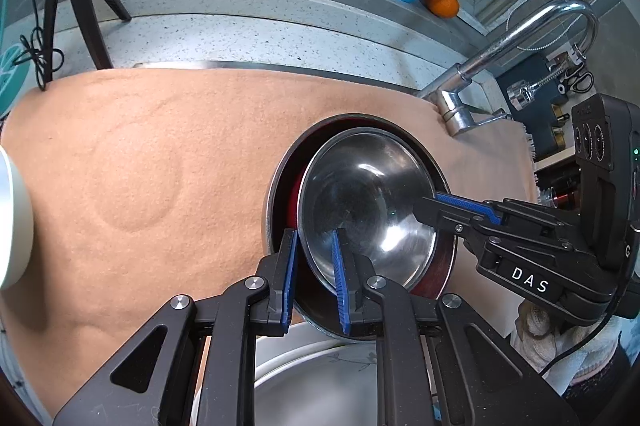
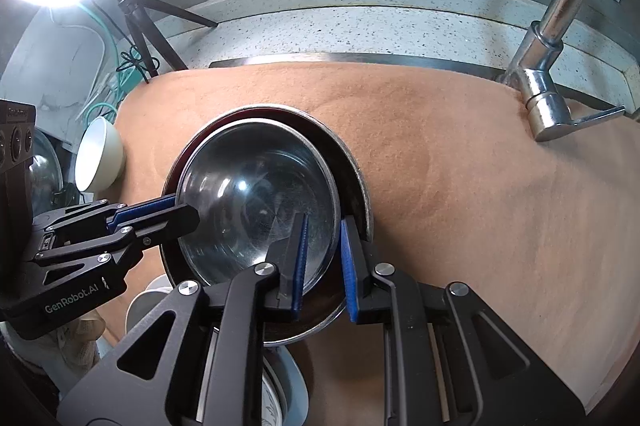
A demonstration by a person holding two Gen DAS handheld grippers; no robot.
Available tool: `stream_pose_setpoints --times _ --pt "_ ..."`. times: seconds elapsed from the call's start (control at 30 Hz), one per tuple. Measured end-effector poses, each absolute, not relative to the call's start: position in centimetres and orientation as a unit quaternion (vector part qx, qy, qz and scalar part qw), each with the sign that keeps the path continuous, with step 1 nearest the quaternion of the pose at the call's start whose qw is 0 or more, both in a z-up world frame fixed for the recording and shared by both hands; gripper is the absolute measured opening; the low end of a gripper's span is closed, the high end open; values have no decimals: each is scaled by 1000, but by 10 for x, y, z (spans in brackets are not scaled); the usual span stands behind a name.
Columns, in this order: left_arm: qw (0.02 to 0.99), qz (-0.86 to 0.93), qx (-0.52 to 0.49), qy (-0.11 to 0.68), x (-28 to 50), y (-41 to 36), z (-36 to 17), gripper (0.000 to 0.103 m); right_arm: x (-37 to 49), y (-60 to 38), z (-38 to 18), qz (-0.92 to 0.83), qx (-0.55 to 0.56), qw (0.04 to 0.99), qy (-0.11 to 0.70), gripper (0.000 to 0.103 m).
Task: Organize plates and bowls
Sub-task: 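Release the small bowl inside the large bowl and open both grippers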
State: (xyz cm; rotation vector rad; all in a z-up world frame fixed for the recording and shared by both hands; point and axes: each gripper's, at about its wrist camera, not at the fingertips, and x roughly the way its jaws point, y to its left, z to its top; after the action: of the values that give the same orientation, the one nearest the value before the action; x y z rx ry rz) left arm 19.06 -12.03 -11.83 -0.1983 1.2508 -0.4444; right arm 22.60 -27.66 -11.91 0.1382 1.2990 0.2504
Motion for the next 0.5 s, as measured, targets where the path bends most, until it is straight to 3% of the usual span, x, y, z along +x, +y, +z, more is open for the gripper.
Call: stream_pose_setpoints --times 0.13,0.5 --pt "784 -208 -92 578 190 -120 -119 15 225 -277 -119 115 66 788 601 23" --pt "793 -212 -109 561 187 -108 -107 15 219 -281 -103 106 73 802 583 30"
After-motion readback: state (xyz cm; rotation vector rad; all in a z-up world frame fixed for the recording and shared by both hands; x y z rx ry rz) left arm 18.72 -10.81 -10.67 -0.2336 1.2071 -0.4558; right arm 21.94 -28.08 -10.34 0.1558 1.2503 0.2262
